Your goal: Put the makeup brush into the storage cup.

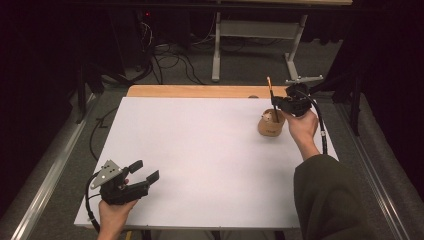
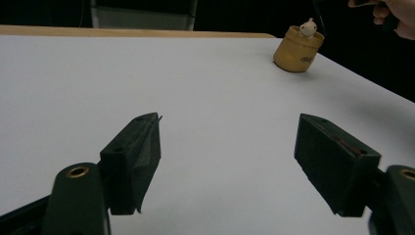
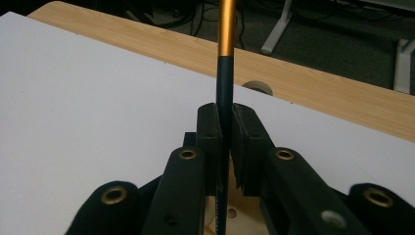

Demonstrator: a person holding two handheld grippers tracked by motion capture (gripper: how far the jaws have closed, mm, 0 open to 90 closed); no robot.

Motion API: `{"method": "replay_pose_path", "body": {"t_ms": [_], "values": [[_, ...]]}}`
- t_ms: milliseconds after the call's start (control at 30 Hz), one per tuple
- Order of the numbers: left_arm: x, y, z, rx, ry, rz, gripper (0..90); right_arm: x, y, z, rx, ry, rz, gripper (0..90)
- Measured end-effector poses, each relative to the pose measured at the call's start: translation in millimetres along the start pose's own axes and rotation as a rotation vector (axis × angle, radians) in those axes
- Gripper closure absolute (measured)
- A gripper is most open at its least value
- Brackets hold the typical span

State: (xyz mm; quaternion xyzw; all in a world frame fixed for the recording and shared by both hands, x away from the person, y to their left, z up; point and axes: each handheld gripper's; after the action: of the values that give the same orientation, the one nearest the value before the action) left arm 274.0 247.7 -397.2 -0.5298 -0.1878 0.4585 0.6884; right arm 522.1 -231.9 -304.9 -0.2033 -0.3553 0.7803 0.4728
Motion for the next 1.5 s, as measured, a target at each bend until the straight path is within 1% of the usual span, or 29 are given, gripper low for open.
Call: {"method": "replay_pose_path", "body": {"t_ms": [133,333,400,733,867,967,1100,1133,1300,1500], "values": [[0.3,0.2,-0.5,0.001,0.0,0.002,25.9,0.2,-0.5,-4.1,0.0,0.014,0.007,85.0],[0.6,0.2,-0.1,0.001,0.001,0.004,25.9,-0.8,-0.1,-10.6,0.003,0.032,-0.003,85.0],[0.1,0.1,-0.6,0.002,0.001,0.001,25.9,-0.9,-0.1,-11.8,0.001,0.038,0.004,85.0],[-0.9,-0.4,0.4,0.0,0.002,-0.005,25.8,-2.2,2.3,-15.8,0.009,0.049,0.006,84.9],[-1.1,-0.4,0.7,-0.003,0.003,-0.005,25.8,-1.8,2.8,-16.4,0.011,0.049,0.008,84.9],[-1.1,-0.5,1.2,-0.006,0.003,-0.003,25.8,-0.6,3.3,-16.5,0.018,0.048,0.02,84.9],[-2.5,-1.0,0.6,-0.004,0.005,-0.013,25.8,0.4,4.0,-16.0,0.021,0.048,0.022,84.7],[-2.5,-1.0,0.9,-0.006,0.006,-0.011,25.8,0.9,3.8,-15.1,0.022,0.051,0.029,84.6],[-1.9,-1.2,2.7,-0.01,0.004,-0.011,25.8,1.4,4.8,-13.4,0.028,0.059,0.036,84.6],[-2.8,-1.3,1.4,-0.006,0.005,-0.015,25.7,-0.4,8.1,-12.2,0.039,0.066,0.036,84.6]]}}
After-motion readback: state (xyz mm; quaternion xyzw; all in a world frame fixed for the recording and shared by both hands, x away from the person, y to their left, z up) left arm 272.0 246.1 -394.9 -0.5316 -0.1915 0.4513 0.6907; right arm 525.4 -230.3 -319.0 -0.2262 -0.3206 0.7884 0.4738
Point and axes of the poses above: each handheld gripper's, and its own axes: z roughly backward along the jaws, y roughly out of its underside, x roughly to its left, and after that the axes turned 3 degrees about x, right-handed
